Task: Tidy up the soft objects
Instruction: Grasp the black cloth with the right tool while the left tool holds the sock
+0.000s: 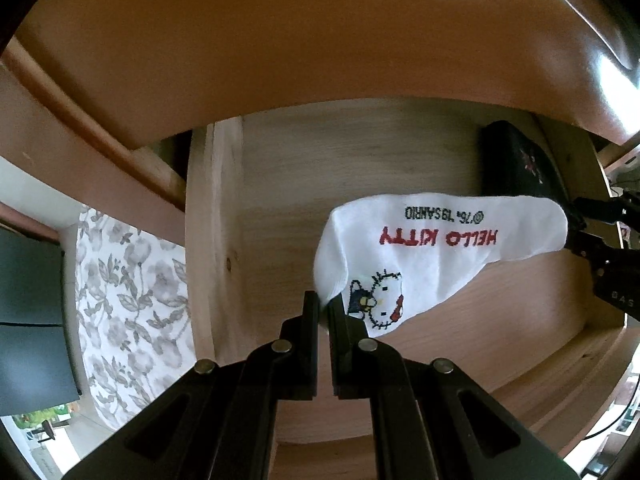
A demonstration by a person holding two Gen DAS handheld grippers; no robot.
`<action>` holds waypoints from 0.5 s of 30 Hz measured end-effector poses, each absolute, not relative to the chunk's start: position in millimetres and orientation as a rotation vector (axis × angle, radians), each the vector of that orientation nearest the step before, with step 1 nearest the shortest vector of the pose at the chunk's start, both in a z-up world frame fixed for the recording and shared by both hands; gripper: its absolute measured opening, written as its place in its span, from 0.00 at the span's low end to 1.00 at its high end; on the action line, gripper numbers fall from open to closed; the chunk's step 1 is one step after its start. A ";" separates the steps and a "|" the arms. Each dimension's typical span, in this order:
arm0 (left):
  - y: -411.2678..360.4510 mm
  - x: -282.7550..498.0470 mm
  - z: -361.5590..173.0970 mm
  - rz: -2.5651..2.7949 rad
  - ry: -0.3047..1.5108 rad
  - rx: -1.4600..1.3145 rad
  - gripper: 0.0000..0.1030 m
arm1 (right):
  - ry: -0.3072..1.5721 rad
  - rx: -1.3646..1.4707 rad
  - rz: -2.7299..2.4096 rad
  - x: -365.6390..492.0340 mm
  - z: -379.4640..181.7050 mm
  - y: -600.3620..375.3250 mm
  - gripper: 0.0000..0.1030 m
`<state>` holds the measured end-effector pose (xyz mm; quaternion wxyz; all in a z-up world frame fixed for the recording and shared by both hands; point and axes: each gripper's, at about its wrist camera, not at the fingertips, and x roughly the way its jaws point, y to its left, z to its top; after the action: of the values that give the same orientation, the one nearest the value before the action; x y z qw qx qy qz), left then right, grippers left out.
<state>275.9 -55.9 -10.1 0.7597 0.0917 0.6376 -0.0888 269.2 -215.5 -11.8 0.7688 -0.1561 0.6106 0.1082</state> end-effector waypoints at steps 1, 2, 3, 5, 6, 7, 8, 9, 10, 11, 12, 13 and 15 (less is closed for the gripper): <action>-55.0 276.0 -13.3 -0.194 1.391 0.197 0.04 | 1.329 -0.340 0.233 269.9 -13.9 -217.0 0.45; -54.5 275.9 -15.4 -0.194 1.392 0.196 0.04 | 1.333 -0.342 0.231 270.0 -15.8 -216.8 0.45; -54.8 276.0 -16.0 -0.194 1.394 0.195 0.04 | 1.335 -0.345 0.224 270.9 -17.8 -215.7 0.45; -55.7 276.5 -17.7 -0.195 1.400 0.189 0.04 | 1.334 -0.343 0.216 271.7 -20.1 -217.0 0.45; -55.5 277.0 -20.1 -0.195 1.402 0.186 0.04 | 1.332 -0.341 0.206 273.3 -20.5 -217.2 0.45; -56.4 277.3 -20.7 -0.196 1.403 0.185 0.04 | 1.333 -0.340 0.197 274.5 -21.0 -217.6 0.45; -57.3 277.6 -20.9 -0.197 1.403 0.184 0.04 | 1.332 -0.340 0.186 275.6 -21.8 -219.0 0.45; -58.1 277.7 -20.5 -0.199 1.404 0.183 0.04 | 1.333 -0.338 0.182 277.5 -22.7 -218.9 0.45; -58.7 277.8 -20.2 -0.203 1.404 0.181 0.04 | 1.332 -0.335 0.178 279.4 -22.5 -216.8 0.45; -58.9 277.7 -20.4 -0.204 1.404 0.178 0.04 | 1.328 -0.331 0.177 279.6 -22.6 -217.4 0.44; -59.0 277.8 -20.3 -0.206 1.404 0.175 0.04 | 1.325 -0.330 0.182 282.7 -21.8 -219.3 0.41; -58.7 278.2 -19.8 -0.208 1.406 0.169 0.04 | 1.322 -0.329 0.188 281.4 -20.7 -220.4 0.37; -56.7 279.4 -20.2 -0.212 1.418 0.139 0.04 | 1.310 -0.332 0.194 281.9 -20.0 -221.2 0.34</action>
<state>279.4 -56.7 -20.2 0.7518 0.0635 0.6491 -0.0973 281.9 -221.2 -20.0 0.7760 -0.1532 0.6053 0.0895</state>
